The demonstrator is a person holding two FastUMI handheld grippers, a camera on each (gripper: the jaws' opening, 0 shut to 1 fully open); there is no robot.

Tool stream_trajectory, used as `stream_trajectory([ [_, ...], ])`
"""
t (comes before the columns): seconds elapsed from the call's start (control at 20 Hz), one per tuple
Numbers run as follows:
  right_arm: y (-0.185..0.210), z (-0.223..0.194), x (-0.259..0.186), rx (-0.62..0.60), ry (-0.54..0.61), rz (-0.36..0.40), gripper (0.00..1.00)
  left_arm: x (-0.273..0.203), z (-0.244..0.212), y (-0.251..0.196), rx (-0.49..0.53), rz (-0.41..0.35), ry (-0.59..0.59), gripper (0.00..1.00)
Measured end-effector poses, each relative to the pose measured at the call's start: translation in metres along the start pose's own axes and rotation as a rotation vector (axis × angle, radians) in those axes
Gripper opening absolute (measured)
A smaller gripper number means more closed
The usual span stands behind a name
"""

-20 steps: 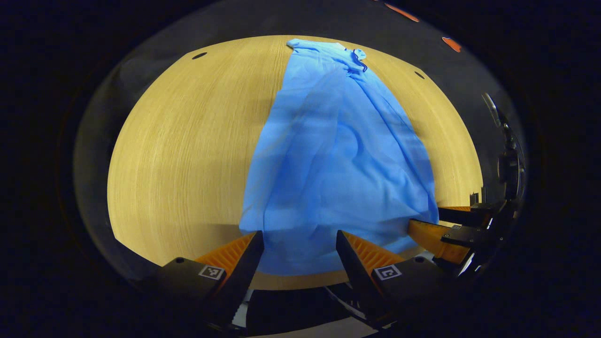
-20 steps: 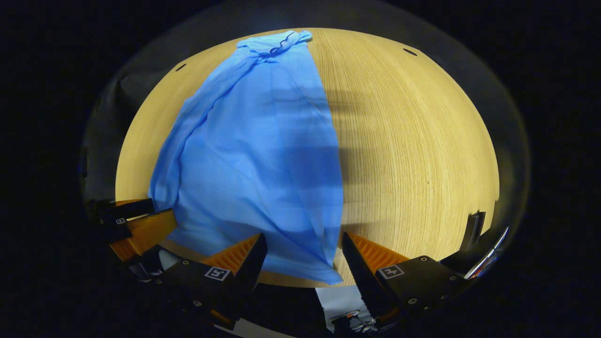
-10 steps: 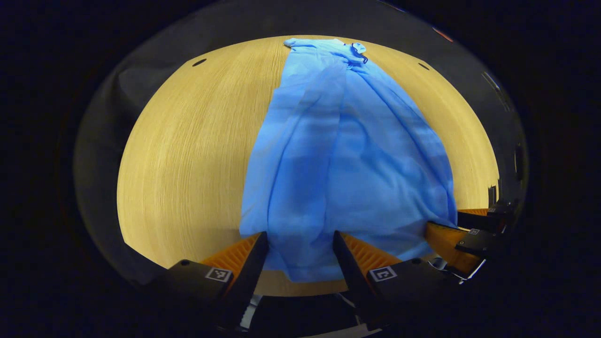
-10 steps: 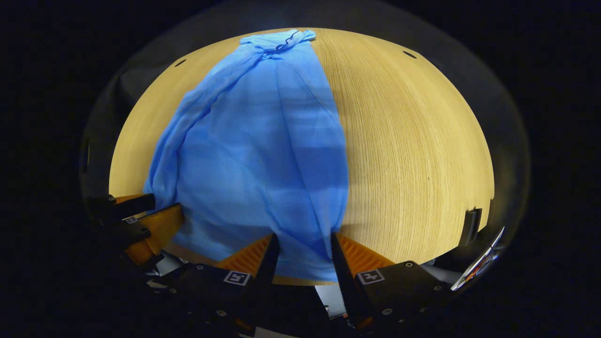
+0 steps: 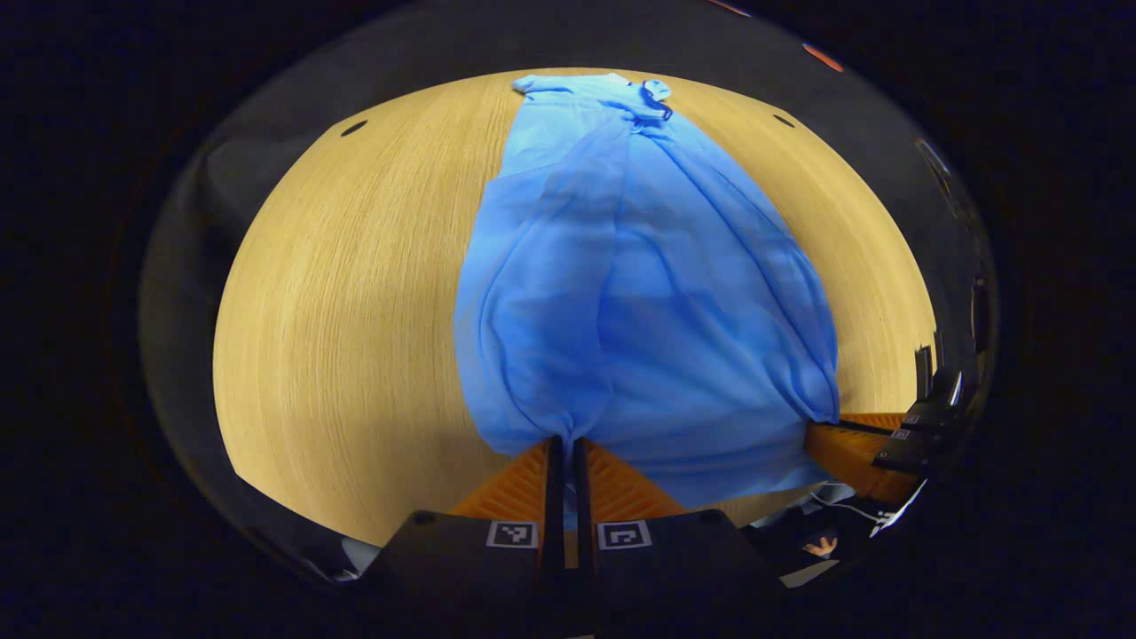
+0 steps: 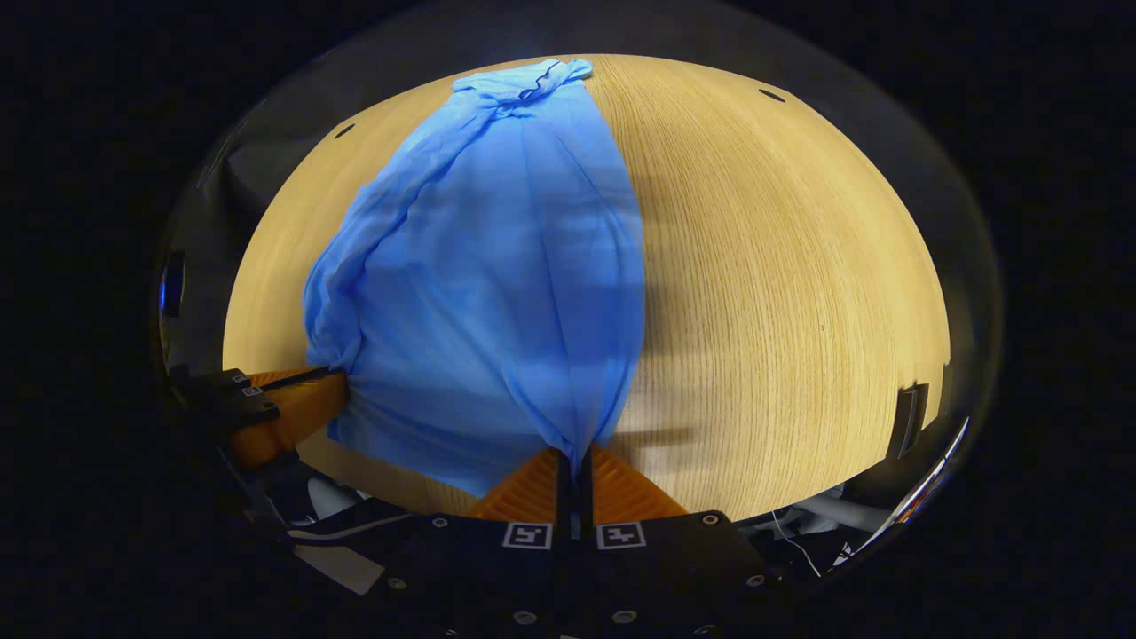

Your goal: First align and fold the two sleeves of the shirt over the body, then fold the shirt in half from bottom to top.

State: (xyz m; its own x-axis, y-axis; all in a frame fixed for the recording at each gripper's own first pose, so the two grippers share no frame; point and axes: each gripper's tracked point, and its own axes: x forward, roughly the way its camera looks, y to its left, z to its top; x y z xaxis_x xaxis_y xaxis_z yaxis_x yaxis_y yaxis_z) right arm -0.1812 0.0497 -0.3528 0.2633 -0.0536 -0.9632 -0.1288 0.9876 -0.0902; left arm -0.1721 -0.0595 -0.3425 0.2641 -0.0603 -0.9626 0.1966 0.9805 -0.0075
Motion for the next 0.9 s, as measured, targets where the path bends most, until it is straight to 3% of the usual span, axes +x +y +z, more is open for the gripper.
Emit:
stream_trajectory([
  [0.05, 0.001, 0.001, 0.001, -0.008, 0.001, 0.007, 0.04, -0.003, 0.000, -0.003, -0.013, -0.020, 0.008, 0.04],
  [0.35, 0.009, 0.029, -0.009, 0.030, -0.018, 0.063, 0.01, -0.011, 0.027, 0.000, -0.045, -0.044, -0.030, 0.04],
  [0.9, 0.002, 0.201, -0.044, 0.022, -0.226, 0.070, 0.01, -0.021, 0.170, 0.006, -0.029, -0.072, -0.217, 0.04],
])
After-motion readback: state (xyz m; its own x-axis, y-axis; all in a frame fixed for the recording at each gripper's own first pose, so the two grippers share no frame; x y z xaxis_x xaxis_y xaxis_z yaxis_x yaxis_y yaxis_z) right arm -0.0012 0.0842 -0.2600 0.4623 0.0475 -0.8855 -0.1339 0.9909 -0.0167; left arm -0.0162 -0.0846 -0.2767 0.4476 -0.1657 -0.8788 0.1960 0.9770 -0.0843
